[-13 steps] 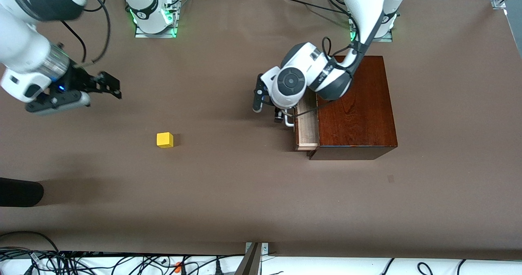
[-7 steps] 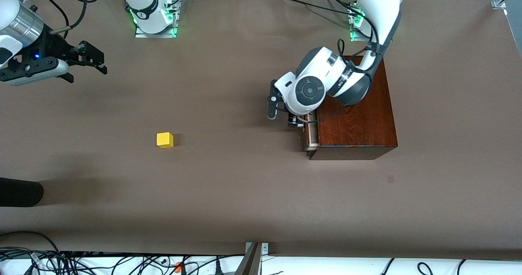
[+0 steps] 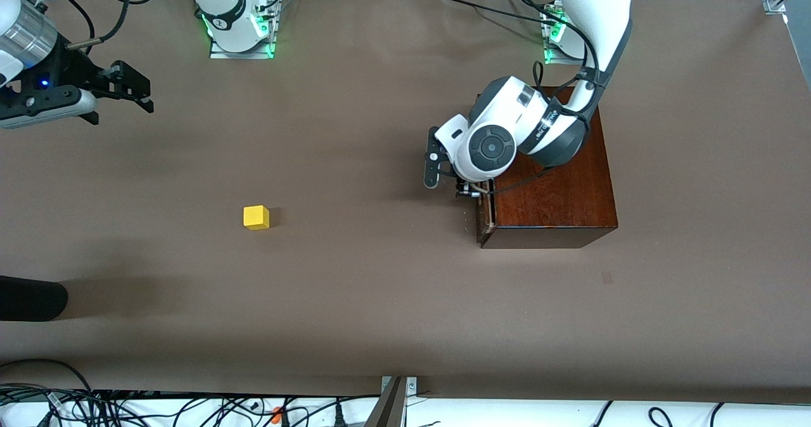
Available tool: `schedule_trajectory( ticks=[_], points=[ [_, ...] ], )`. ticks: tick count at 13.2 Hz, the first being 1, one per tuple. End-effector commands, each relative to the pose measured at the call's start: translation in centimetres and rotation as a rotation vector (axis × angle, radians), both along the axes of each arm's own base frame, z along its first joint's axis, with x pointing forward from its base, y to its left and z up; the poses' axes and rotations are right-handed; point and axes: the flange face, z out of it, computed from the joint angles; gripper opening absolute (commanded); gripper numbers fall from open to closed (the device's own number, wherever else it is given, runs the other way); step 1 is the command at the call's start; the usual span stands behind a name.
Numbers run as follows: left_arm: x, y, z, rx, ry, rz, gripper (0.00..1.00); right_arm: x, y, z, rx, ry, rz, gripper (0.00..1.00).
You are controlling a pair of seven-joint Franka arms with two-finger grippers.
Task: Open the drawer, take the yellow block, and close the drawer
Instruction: 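Push the drawer fully shut into the box with the left gripper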
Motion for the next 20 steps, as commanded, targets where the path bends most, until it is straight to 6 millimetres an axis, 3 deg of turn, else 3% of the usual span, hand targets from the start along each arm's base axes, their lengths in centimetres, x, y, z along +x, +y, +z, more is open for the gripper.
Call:
schedule_trajectory(
  ticks=[1,4,7,11,13,15,20],
  points=[
    [0.3,1.7,1.8,0.011,-0.006,-0.006,1.0,0.6,-0.7,0.3,-0.017,0.012,0.003,1.0],
    [0.4,2.0,1.8,0.027,-0.014,-0.015,1.0,1.6,-2.3,0.7,-0.021,0.0,-0.032,1.0],
    [0.6,1.7,2.4,0.023,-0.021,0.0,1.0,1.9,-1.8,0.8,-0.021,-0.006,-0.031,1.0],
    [0.7,0.9,9.6,0.084,-0.012,0.24,1.0,2.1,-1.6,1.6,-0.021,-0.036,-0.03,1.0],
    [-0.2,1.9,14.4,0.155,-0.009,0.423,1.0,2.9,-2.0,1.7,-0.015,-0.048,-0.029,1.0],
    [0.1,5.0,18.0,0.19,-0.017,0.587,1.0,2.9,-2.0,1.9,-0.018,-0.051,-0.026,1.0],
    [2.1,17.2,24.2,0.288,-0.084,0.922,1.0,2.9,-2.0,1.8,-0.017,-0.05,-0.027,1.0]
  ],
)
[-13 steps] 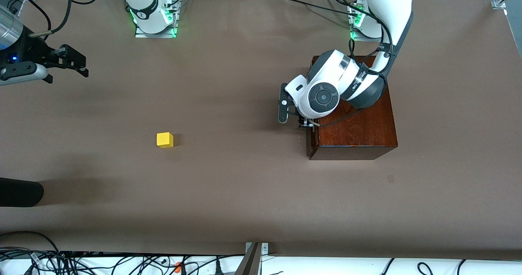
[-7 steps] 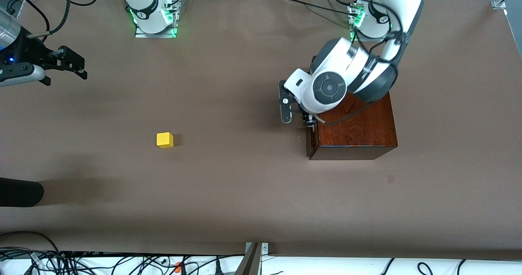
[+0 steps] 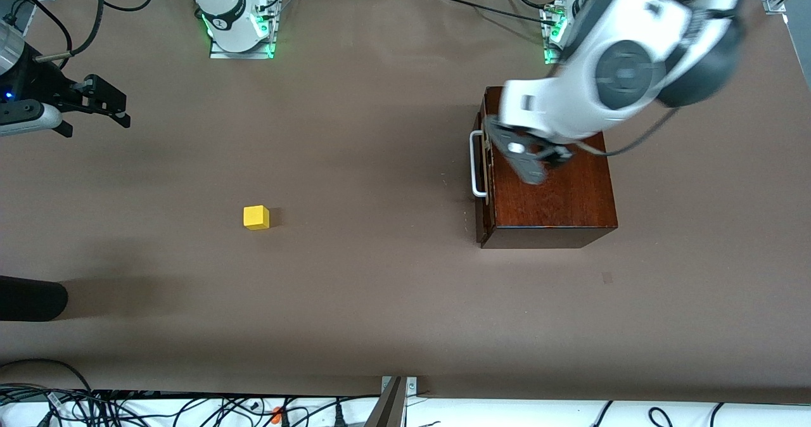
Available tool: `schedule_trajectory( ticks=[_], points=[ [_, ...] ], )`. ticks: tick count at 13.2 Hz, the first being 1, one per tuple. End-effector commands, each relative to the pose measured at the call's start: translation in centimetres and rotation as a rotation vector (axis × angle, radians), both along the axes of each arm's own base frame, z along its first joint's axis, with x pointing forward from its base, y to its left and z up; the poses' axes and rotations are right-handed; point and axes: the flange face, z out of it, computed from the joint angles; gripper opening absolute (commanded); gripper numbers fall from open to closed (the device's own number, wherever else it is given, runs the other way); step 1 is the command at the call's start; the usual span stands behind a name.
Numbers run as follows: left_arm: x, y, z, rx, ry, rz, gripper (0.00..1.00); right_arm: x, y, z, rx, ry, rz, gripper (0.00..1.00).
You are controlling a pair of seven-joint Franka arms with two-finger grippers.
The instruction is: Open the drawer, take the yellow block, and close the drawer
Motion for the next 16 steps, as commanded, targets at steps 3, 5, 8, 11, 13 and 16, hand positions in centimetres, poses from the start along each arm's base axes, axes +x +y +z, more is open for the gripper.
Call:
schedule_trajectory(
  ticks=[3,5,8,11,13,16],
  points=[
    [-0.7,10.3,5.3,0.103,-0.096,0.215,1.0,0.2,-0.1,0.6,-0.006,-0.002,0.013,1.0],
    [-1.7,13.4,6.3,0.16,-0.166,0.31,1.0,0.1,0.3,0.6,-0.008,0.001,0.021,1.0],
    [-1.7,16.2,6.8,0.197,-0.179,0.569,1.0,0.1,0.6,0.6,-0.011,0.001,0.027,1.0],
    [-2.0,18.6,6.3,0.177,-0.254,0.702,1.0,0.0,0.6,0.6,-0.011,0.002,0.028,1.0],
    [-2.2,19.7,5.7,0.139,-0.27,0.727,1.0,0.0,0.6,0.6,-0.011,0.002,0.027,1.0],
    [-3.1,19.9,5.4,0.163,-0.21,0.743,1.0,0.0,0.6,0.7,-0.01,0.001,0.027,1.0]
  ],
)
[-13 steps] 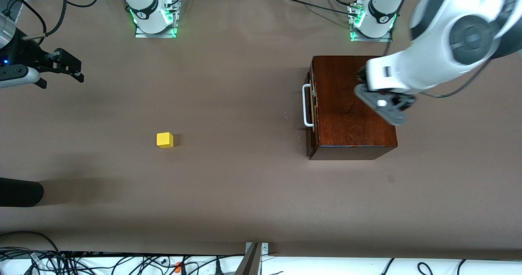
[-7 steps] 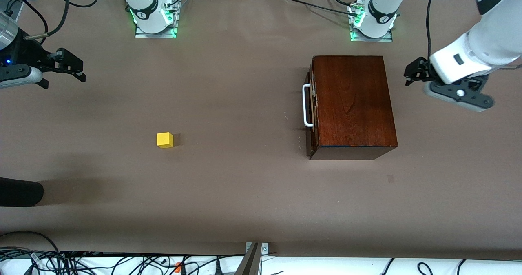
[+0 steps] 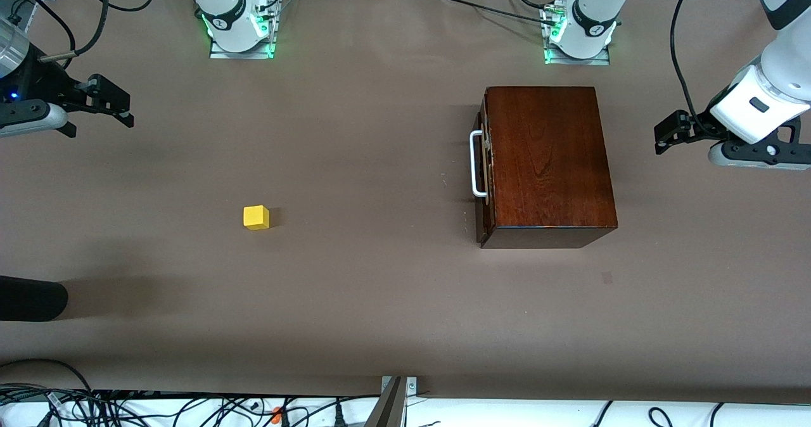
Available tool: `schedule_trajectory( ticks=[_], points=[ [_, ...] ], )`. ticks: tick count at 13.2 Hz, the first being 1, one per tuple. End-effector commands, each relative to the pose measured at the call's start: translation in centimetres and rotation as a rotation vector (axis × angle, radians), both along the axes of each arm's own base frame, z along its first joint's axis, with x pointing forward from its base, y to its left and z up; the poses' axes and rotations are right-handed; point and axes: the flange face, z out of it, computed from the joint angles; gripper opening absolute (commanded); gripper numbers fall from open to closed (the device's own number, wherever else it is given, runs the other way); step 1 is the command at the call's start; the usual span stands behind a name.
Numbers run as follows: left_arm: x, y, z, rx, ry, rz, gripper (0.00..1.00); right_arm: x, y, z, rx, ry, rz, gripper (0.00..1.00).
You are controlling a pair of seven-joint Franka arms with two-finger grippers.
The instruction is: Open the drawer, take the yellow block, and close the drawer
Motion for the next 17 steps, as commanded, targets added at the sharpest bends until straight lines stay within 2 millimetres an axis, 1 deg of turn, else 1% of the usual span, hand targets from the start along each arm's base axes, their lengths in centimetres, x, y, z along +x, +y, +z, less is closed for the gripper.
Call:
schedule_trajectory(
  ticks=[1,8,9,11,17],
  points=[
    [-1.7,-0.4,0.3,-0.003,0.032,0.014,1.0,0.0,0.0,0.7,-0.01,0.0,0.016,1.0],
    [-1.5,-0.2,0.1,0.001,0.032,0.006,1.0,0.0,0.0,0.6,-0.01,0.001,0.017,1.0],
    [-1.2,-0.3,0.6,0.001,0.023,0.003,1.0,0.0,0.0,0.7,-0.01,0.0,0.017,1.0],
    [-0.5,-0.4,0.5,0.001,0.026,-0.006,1.0,0.0,0.0,0.6,-0.01,0.001,0.016,1.0],
    [-0.5,-0.4,0.5,-0.001,0.026,-0.006,1.0,0.1,-0.1,0.6,-0.009,0.003,0.014,1.0]
  ],
)
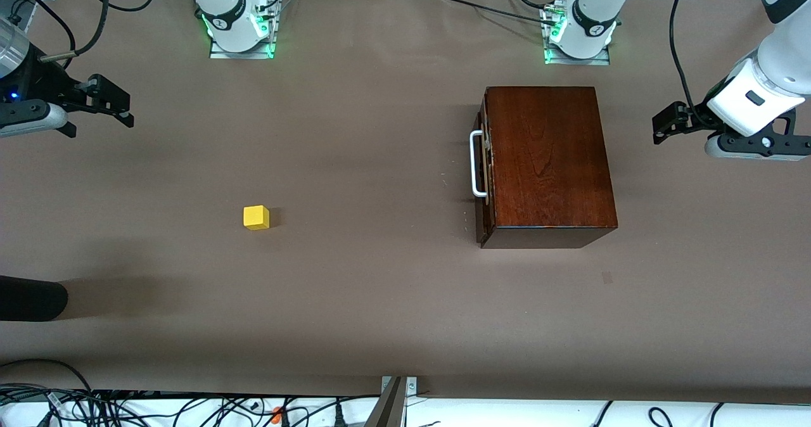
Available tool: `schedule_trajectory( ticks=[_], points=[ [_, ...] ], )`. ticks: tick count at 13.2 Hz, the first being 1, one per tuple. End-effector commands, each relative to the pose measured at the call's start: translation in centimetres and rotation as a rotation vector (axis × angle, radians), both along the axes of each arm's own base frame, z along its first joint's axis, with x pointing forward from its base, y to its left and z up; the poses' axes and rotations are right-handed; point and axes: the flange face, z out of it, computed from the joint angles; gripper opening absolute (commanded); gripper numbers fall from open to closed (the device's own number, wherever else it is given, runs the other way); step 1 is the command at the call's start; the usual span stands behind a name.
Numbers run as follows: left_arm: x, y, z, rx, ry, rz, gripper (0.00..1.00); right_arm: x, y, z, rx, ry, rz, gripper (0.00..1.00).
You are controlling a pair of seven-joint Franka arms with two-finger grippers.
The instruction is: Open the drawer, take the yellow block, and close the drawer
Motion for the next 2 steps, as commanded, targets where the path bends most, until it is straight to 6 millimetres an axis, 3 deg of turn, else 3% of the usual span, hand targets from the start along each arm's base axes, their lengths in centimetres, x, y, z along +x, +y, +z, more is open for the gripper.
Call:
schedule_trajectory(
  ticks=[1,2],
  points=[
    [0.34,-0.14,0.61,-0.003,-0.005,-0.004,1.0,0.04,-0.02,0.61,-0.009,0.001,0.015,1.0],
    [0.31,-0.16,0.53,-0.005,-0.002,-0.002,1.0,0.05,-0.11,0.61,-0.009,0.001,0.014,1.0]
  ],
)
